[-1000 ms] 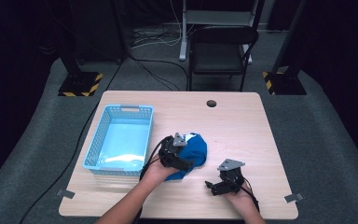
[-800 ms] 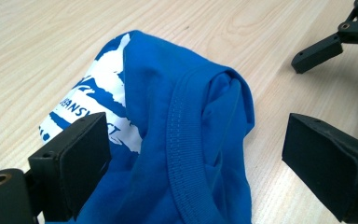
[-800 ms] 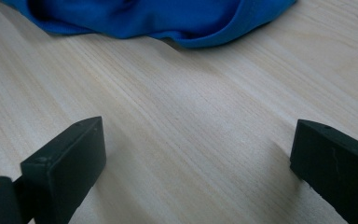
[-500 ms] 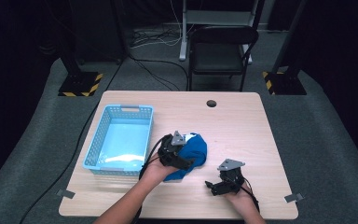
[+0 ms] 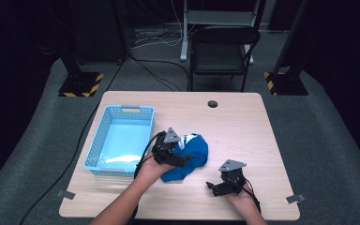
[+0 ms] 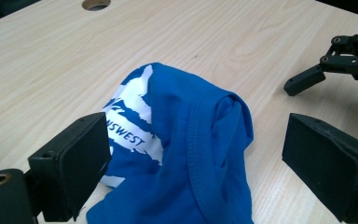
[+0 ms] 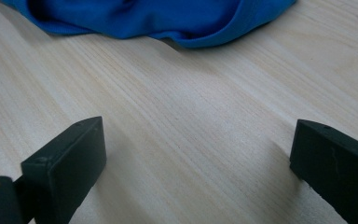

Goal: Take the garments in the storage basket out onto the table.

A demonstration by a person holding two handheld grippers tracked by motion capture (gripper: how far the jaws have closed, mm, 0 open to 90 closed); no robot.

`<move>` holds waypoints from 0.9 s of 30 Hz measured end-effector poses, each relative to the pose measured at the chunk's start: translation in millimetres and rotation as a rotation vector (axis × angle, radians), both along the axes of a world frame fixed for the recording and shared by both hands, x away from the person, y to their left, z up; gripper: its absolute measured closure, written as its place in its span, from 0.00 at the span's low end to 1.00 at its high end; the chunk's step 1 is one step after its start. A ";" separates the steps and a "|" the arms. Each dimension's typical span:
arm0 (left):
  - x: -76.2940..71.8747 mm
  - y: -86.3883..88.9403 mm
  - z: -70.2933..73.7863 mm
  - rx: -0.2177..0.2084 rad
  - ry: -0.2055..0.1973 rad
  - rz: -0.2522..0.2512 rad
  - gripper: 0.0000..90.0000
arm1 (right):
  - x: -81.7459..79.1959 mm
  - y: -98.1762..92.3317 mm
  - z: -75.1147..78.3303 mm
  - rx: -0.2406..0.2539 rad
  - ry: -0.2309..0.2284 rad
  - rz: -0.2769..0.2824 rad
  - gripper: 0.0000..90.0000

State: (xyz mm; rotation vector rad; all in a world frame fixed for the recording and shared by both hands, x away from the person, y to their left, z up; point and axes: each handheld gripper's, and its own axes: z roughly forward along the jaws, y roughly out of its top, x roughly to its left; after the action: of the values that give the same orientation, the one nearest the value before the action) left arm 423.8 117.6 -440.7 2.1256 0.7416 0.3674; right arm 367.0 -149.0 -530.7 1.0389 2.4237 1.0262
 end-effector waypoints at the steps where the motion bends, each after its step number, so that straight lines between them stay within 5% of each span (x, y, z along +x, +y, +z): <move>1: 0.1 1.3 0.6 -0.003 -0.001 0.002 0.08 | 0.0 0.0 0.0 0.000 0.000 0.000 0.03; 27: -1.1 27.0 15.3 -0.026 -0.045 0.045 0.08 | 0.1 -0.1 0.0 0.000 -0.001 -0.003 0.03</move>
State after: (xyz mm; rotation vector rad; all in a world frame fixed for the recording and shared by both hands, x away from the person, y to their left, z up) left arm 422.6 144.6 -425.4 2.0727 0.7648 0.4262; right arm 367.2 -149.1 -530.7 1.0412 2.4212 1.0252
